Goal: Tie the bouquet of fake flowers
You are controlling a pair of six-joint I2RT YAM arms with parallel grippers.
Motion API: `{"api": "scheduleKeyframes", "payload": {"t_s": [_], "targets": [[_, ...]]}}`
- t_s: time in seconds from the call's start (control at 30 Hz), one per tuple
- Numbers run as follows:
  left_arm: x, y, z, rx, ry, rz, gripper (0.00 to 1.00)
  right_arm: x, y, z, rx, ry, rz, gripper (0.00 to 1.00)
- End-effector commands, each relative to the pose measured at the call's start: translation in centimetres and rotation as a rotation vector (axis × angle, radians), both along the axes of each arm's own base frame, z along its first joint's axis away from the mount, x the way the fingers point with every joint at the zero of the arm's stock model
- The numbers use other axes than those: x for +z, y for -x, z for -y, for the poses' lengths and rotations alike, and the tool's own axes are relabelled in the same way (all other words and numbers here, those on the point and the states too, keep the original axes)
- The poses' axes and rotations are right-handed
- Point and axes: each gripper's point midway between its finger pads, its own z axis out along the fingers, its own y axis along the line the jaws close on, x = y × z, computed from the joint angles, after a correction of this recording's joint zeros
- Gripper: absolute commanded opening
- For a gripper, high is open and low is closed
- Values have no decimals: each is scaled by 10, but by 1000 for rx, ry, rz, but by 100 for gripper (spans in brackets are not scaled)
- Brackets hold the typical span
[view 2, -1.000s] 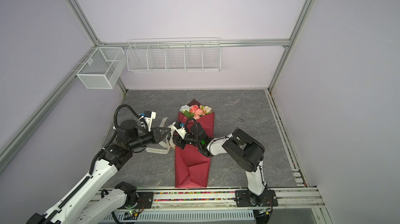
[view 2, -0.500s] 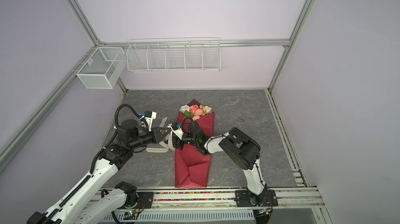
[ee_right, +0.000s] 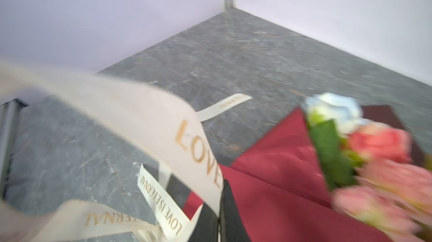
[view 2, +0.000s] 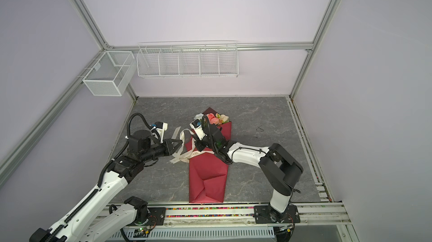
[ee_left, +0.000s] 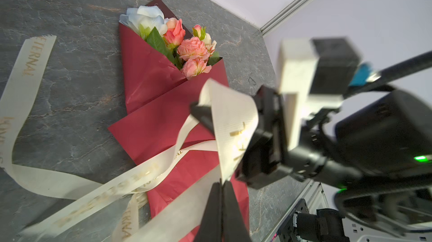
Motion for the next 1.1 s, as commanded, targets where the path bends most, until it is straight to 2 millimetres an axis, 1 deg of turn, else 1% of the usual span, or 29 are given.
{"api": "scheduleKeyframes", "payload": {"t_s": [0.0, 0.1, 0.2, 0.27, 0.37, 0.4, 0.43, 0.47, 0.6, 0.73, 0.9, 0.97, 1.07], "targets": [[-9, -6, 3, -8, -15, -7, 0, -12, -16, 87, -293, 305, -46, 7], [-10, -13, 12, -47, -17, -16, 0, 7, -20, 130, -422, 345, -70, 7], [-14, -20, 22, -94, -21, -36, 3, 29, -22, 167, -538, 347, -76, 7], [-16, -24, 31, -136, -21, -44, 4, 39, -24, 183, -572, 338, -87, 7], [-28, -29, 41, -195, -69, -85, 17, 45, -26, 204, -634, 338, -124, 7], [-33, -29, 44, -216, -100, -91, 24, 46, -26, 206, -636, 334, -137, 7], [-40, -28, 47, -237, -143, -94, 32, 46, -25, 204, -615, 329, -147, 7], [-45, -27, 51, -259, -188, -83, 37, 47, -24, 201, -596, 324, -154, 7], [-69, -23, 61, -324, -336, -59, 48, 46, -18, 191, -548, 293, -192, 7], [-92, -22, 69, -395, -462, -51, 57, 49, -15, 192, -541, 293, -194, 7], [-121, -25, 74, -457, -669, -45, 64, 51, -14, 186, -505, 280, -198, 7], [-123, -30, 72, -455, -715, -39, 67, 50, -13, 184, -494, 279, -204, 7], [-127, -35, 71, -468, -758, -37, 69, 47, -13, 181, -485, 282, -214, 7]]}}
